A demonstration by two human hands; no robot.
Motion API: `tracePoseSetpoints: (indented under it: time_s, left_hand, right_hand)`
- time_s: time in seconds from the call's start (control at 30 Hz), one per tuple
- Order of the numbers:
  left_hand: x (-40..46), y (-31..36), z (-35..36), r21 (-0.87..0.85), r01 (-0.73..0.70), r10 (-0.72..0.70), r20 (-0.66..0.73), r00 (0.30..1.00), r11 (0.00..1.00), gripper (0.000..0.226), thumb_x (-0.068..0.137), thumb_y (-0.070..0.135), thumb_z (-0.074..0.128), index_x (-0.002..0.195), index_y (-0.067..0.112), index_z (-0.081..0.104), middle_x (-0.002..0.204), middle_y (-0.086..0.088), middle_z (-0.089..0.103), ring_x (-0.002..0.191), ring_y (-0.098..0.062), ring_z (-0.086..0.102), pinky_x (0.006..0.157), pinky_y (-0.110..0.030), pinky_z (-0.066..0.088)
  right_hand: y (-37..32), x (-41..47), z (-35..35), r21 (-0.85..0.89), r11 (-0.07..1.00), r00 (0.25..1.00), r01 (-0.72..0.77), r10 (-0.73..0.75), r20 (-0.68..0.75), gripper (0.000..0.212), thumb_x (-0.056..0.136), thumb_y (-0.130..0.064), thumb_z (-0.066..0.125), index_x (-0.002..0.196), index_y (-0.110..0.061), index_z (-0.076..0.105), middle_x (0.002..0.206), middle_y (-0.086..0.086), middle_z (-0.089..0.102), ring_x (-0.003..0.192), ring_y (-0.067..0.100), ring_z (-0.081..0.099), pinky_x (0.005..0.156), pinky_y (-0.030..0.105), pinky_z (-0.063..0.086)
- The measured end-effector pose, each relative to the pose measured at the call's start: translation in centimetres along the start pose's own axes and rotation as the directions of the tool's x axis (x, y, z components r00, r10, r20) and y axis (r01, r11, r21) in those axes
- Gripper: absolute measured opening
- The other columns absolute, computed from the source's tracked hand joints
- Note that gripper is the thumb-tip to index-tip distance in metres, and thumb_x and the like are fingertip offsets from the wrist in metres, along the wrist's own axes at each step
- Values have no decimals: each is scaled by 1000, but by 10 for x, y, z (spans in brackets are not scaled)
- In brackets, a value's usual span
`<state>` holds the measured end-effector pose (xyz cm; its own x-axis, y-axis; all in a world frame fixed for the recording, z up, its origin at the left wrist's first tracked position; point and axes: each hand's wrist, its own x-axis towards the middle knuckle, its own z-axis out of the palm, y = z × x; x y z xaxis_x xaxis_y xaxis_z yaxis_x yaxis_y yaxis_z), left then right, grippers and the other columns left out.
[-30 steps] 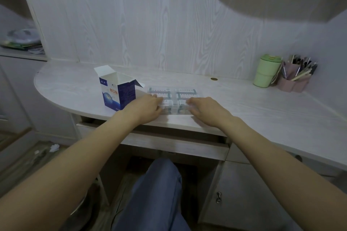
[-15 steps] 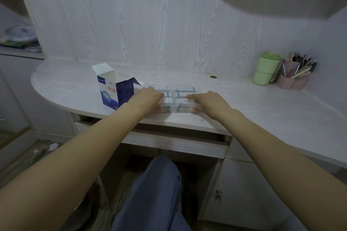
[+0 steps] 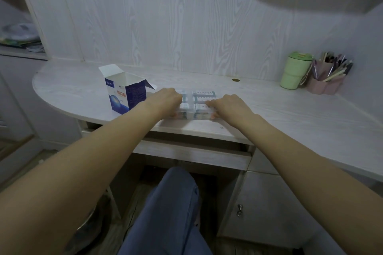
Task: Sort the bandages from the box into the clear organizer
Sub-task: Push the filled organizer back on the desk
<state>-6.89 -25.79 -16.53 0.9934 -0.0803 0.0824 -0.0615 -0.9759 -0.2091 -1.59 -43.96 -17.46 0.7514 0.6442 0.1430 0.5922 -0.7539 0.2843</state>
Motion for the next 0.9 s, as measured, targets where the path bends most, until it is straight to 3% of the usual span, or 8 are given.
tracePoseSetpoints:
  time_s: [0.17,0.43,0.7,0.8,0.9]
  left_hand:
    - [6,-6,7,1,-18,18,-21,1000,1000,18,89,5,50,96,4,66,71,-5,46,75,-26,51,62,-31,37]
    - [7,-8,9,-2,-34,34,-28,999,999,15,90,7,52,96,5,66,78,-8,48,77,-26,52,63,-31,38]
    - [-2,-5,8,-45,20,-22,-54,998,999,21,90,7,53,106,6,66,93,-13,58,74,-25,52,61,-31,41]
    - [-9,-10,10,-96,55,-63,-84,994,994,25,92,14,50,112,8,64,101,-12,61,83,-28,62,64,-32,49]
    - [-23,-17,1,-219,13,-50,-163,985,976,33,97,26,48,126,14,56,123,-8,58,106,-26,58,84,-38,50]
  right_hand:
    - [1,0,2,-12,1000,1000,16,-16,-5,29,92,-28,55,119,-19,56,102,12,62,91,31,59,68,29,37]
    - [-7,-4,6,-87,996,994,11,-20,-106,26,96,-23,48,119,-14,55,103,9,65,88,26,61,65,29,34]
    - [-9,-2,5,24,999,997,-30,32,-71,22,92,-23,52,113,-17,58,106,7,64,88,25,60,65,29,38]
    - [-13,1,3,186,978,996,-91,90,10,27,92,-17,51,117,-14,57,114,10,59,97,26,57,75,33,45]
    - [-25,5,-10,447,884,991,-133,132,33,41,94,-13,49,135,-12,47,133,14,48,118,28,49,97,35,40]
